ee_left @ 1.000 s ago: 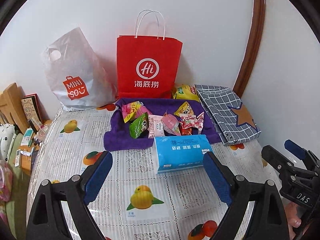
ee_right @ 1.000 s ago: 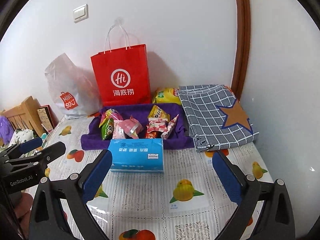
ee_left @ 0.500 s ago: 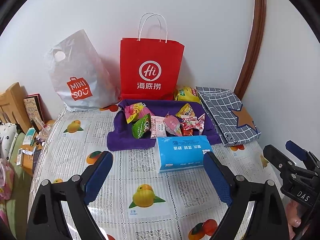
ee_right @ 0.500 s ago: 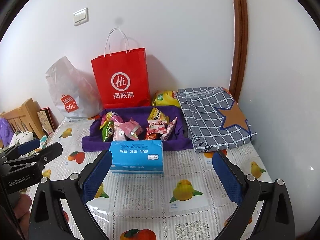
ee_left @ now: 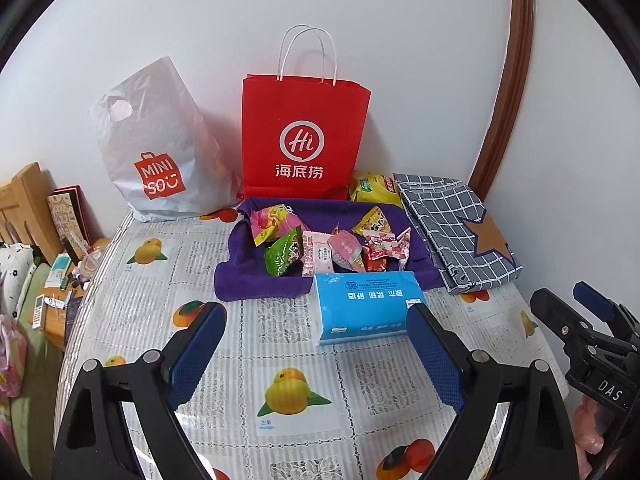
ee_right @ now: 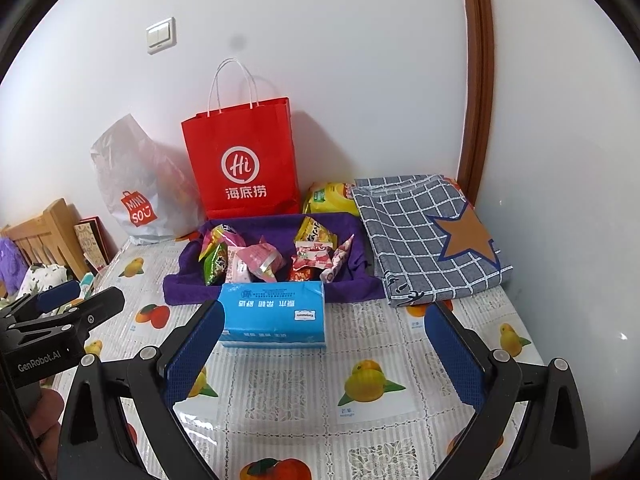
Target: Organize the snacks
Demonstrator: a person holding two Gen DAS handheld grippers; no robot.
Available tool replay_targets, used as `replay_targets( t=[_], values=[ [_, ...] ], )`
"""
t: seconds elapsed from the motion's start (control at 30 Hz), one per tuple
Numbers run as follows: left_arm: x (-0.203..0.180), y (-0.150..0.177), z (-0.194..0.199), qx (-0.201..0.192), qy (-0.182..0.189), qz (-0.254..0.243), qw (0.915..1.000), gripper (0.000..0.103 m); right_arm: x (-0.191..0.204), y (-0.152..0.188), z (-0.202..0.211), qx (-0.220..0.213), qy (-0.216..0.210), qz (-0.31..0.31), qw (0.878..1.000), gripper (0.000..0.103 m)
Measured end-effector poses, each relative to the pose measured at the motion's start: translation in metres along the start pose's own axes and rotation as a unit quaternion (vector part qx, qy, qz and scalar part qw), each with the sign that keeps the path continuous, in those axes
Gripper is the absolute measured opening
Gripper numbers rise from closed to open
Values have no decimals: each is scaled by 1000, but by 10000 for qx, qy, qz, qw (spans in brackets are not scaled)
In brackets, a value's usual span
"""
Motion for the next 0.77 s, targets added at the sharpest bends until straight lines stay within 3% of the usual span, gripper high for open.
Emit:
replay_targets(
  t=[0.77],
  values=[
    [2, 2, -1, -39, -33, -17, 10000, 92, -2, -1, -1, -5, -9, -9, 10000, 99]
  ],
)
Point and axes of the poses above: each gripper's, at about its wrist camera, not at the fingertips, and z roughly against the way its jaws point, x to its left, y to its underside, the point moved 9 cm from there along -z, roughly the way its jaws point, and after that the axes turned 12 degrees about y, right-handed, at the moved point
